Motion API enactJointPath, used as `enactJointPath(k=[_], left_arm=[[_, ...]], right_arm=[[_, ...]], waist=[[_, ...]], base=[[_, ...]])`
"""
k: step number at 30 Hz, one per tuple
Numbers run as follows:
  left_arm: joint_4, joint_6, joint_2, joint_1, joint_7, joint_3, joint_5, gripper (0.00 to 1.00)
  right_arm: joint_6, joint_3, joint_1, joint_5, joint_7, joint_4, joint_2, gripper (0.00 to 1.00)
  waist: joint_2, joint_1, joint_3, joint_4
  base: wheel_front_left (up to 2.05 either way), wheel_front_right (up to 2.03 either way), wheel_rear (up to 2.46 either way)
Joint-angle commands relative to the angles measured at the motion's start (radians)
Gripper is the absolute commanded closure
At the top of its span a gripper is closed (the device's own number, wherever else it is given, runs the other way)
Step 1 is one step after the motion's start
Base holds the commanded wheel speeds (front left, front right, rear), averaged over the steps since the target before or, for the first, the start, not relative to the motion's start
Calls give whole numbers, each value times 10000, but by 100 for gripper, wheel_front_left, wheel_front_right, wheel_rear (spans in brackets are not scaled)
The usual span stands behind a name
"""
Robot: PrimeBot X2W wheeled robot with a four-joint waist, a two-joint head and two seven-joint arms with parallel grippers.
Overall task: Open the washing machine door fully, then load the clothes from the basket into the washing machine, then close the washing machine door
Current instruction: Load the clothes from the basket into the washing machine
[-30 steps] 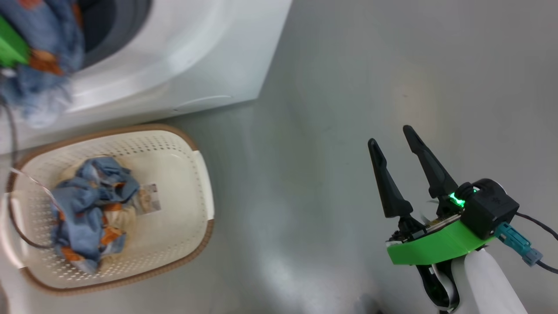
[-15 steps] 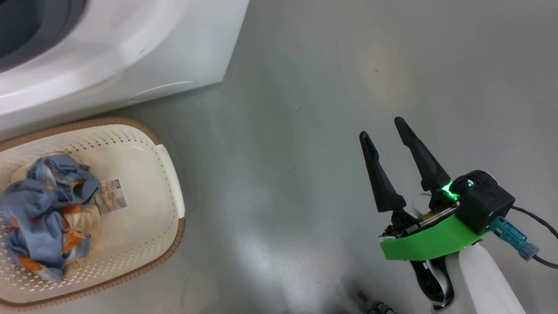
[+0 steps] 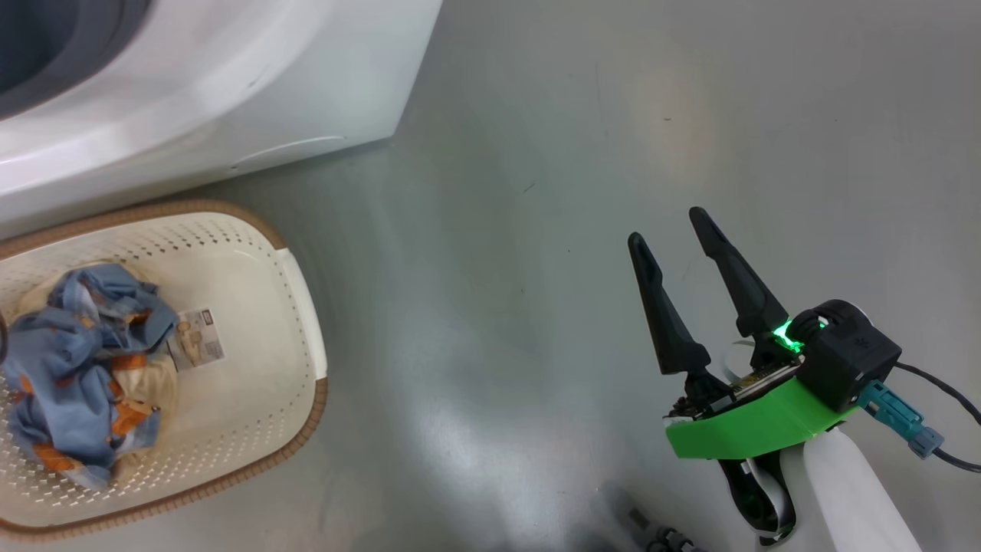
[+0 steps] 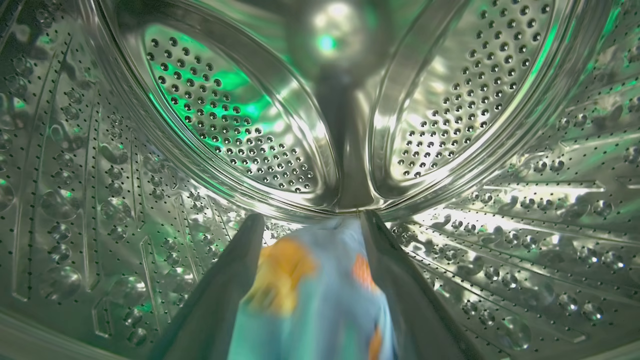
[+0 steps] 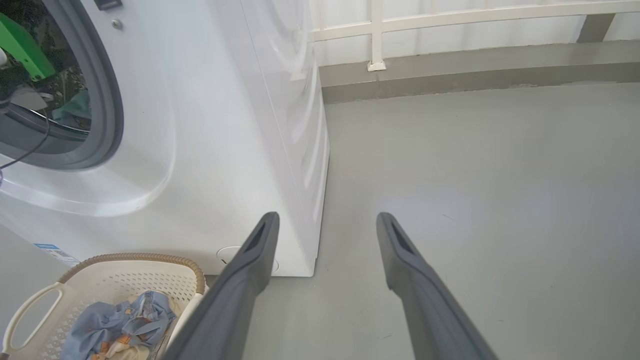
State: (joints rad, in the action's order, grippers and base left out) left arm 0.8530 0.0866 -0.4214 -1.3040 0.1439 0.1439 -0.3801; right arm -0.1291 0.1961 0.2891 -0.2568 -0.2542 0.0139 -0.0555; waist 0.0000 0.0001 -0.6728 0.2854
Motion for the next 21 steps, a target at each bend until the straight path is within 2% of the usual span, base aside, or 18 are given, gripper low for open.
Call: enactJointPath(k=[1, 14, 21], left_arm=[[-124, -61, -464, -171, 63, 1, 17, 0], [-770, 287, -249, 1276, 679, 4, -122, 0], [-2341, 803, -15, 3319, 1063, -100, -101, 0]], right_arm=[[-16, 170, 11, -67, -76, 169, 26, 0], [-16, -27, -26, 57, -76, 169, -69, 0], [-16, -234, -168, 211, -76, 188, -145, 0]], waist=[[0, -1, 14, -38], [0, -1, 298, -371], [0, -1, 718, -669]], base=[[0, 0, 0], [0, 0, 0], [0, 0, 0]])
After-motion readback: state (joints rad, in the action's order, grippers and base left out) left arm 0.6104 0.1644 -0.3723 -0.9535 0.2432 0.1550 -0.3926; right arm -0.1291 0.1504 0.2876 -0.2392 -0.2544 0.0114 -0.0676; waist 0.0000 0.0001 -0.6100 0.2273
